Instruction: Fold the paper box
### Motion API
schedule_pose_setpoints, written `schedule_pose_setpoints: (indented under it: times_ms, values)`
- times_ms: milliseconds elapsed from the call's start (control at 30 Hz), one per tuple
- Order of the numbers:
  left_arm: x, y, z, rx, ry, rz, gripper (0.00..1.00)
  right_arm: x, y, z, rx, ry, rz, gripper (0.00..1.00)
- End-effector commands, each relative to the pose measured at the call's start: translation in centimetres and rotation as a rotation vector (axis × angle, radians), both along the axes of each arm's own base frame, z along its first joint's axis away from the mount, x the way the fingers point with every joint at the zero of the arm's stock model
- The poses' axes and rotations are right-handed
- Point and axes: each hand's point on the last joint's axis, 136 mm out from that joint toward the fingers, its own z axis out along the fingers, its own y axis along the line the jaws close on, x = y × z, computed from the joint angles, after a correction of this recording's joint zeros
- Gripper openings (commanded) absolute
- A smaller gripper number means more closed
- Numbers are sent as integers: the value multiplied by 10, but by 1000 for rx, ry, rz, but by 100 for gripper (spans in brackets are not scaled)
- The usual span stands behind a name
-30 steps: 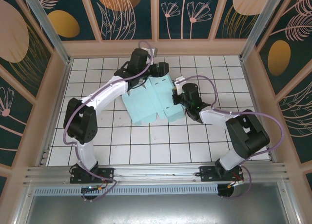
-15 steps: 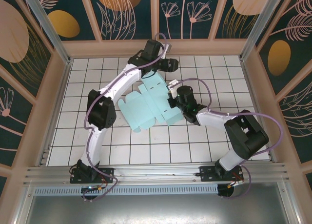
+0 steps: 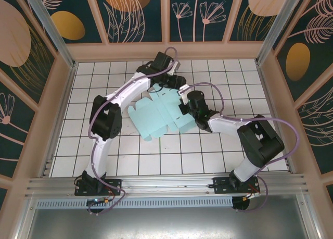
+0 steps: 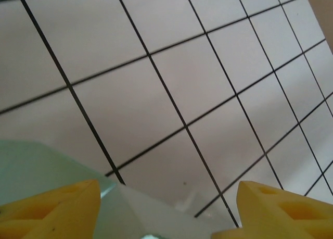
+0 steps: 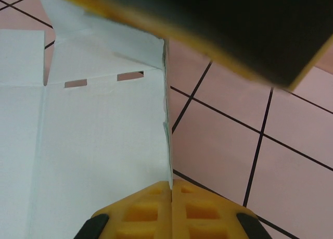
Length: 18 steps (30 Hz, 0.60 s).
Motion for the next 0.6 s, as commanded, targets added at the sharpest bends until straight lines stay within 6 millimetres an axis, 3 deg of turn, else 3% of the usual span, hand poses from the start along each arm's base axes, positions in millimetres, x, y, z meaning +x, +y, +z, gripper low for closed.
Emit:
schedule_pose_setpoints:
  times_ms: [0,67,367,567]
  values:
    - [-12,-8,29,-68,-17,-8,67,11,1,13,1,-40,-30,0]
    - [-17,-10,29,-87,3,1,60,10,-1,13,-5,-42,-36,0]
    - [-20,-16,21,-192,87,99,46,9,0,12,-12,-43,-38,0]
    - [-19,-8,20,-177,82,156,51,9,-4,13,-17,-51,-47,0]
